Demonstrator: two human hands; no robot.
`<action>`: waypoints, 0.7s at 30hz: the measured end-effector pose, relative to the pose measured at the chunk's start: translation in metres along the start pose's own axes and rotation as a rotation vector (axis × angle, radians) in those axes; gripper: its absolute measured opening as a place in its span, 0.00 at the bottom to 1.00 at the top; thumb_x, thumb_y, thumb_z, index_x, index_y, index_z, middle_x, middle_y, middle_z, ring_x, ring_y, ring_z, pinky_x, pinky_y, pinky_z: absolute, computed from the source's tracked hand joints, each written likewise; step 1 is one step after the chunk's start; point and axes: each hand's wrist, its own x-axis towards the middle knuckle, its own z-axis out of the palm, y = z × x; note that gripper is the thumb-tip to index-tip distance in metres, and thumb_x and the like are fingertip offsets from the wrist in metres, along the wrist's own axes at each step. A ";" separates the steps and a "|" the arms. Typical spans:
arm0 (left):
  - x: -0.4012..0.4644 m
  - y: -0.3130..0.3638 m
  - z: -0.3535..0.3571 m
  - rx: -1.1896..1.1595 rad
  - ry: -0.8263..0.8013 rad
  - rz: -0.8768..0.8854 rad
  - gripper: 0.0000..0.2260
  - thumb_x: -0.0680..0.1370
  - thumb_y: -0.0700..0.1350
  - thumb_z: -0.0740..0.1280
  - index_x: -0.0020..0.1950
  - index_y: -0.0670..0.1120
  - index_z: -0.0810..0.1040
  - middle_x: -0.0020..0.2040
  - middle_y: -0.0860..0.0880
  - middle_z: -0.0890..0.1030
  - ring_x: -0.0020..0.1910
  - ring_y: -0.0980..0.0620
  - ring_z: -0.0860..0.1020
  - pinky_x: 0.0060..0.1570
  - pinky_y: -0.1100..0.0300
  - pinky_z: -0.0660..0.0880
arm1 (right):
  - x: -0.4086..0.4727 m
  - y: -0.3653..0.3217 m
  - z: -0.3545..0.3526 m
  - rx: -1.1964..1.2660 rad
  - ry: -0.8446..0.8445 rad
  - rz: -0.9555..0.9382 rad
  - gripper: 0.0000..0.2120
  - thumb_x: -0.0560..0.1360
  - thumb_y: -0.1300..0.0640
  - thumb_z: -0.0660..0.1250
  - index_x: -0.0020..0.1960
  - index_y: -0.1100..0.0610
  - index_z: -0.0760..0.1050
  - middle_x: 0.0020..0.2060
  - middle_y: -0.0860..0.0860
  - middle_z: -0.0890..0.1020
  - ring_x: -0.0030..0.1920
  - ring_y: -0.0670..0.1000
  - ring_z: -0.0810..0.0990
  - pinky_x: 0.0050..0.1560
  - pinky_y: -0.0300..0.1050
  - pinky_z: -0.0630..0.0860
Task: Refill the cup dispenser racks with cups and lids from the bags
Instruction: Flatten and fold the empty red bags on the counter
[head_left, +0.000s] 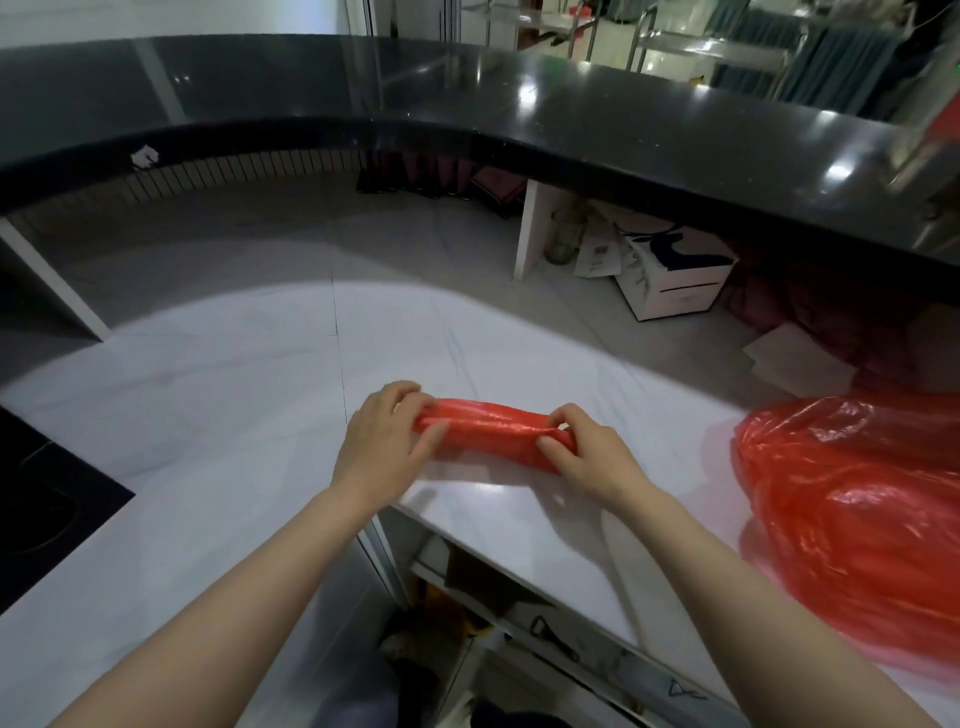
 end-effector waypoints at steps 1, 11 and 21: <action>0.002 0.002 -0.002 0.002 -0.058 0.060 0.23 0.76 0.62 0.57 0.62 0.49 0.75 0.61 0.50 0.76 0.59 0.49 0.73 0.61 0.52 0.67 | 0.004 0.000 -0.002 0.007 -0.024 0.042 0.06 0.77 0.46 0.63 0.50 0.46 0.70 0.40 0.50 0.79 0.43 0.53 0.76 0.41 0.45 0.69; 0.039 0.029 0.020 0.496 -0.099 0.085 0.15 0.81 0.55 0.55 0.62 0.53 0.77 0.62 0.49 0.75 0.56 0.45 0.73 0.50 0.51 0.66 | 0.028 -0.004 -0.001 -0.243 0.011 0.130 0.13 0.76 0.44 0.62 0.51 0.51 0.77 0.47 0.50 0.75 0.53 0.54 0.75 0.48 0.46 0.71; 0.038 0.002 0.052 0.264 -0.399 0.136 0.24 0.83 0.53 0.46 0.79 0.53 0.49 0.79 0.54 0.52 0.77 0.53 0.48 0.74 0.51 0.42 | 0.003 0.013 0.030 -0.381 -0.040 -0.216 0.32 0.78 0.38 0.49 0.79 0.49 0.49 0.78 0.45 0.51 0.76 0.43 0.45 0.74 0.48 0.40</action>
